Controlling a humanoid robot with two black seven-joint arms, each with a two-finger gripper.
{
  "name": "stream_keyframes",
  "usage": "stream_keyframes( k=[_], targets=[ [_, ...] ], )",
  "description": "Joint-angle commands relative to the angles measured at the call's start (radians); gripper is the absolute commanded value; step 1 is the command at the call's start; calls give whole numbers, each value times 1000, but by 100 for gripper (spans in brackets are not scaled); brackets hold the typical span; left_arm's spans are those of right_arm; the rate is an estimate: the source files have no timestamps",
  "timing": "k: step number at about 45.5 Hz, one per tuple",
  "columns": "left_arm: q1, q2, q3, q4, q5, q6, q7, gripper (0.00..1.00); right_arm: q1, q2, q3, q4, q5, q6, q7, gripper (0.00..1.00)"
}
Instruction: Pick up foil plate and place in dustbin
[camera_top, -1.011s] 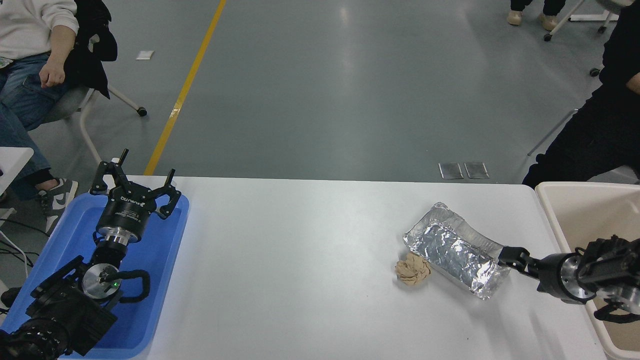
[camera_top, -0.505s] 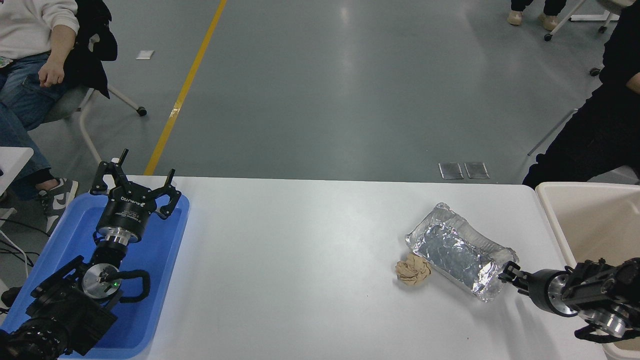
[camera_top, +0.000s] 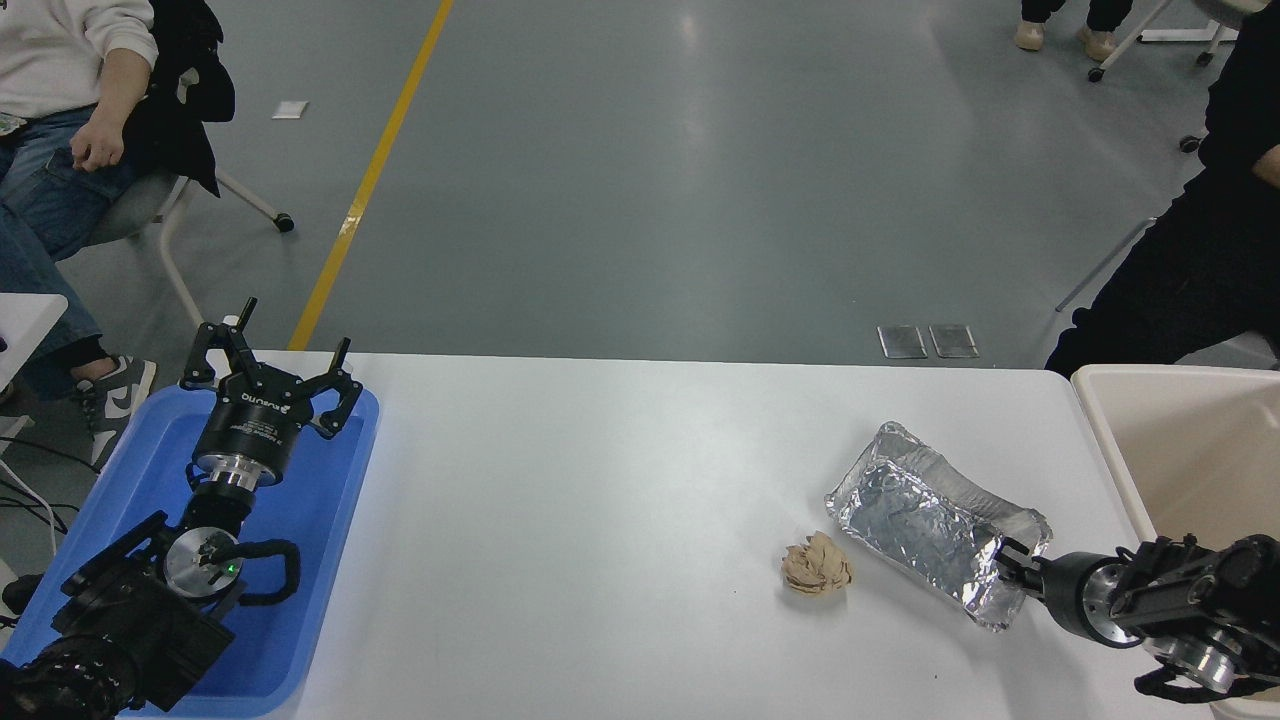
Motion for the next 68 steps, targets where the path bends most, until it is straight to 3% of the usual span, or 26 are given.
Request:
stream_keyframes(
  k=[1, 25, 50, 68],
  targets=[
    [0, 0, 0, -1, 0, 0, 0, 100, 2, -4, 8, -1, 19, -2, 2, 0],
    [0, -2, 0, -1, 0, 0, 0, 100, 251, -132, -119, 59, 14, 80, -7, 0],
    [0, -2, 0, 0, 0, 0, 0, 100, 887, -180, -521, 83, -7, 482, -4, 0],
    [0, 0, 0, -1, 0, 0, 0, 100, 1136, -178, -624, 83, -90, 625, -1, 0]
  ],
)
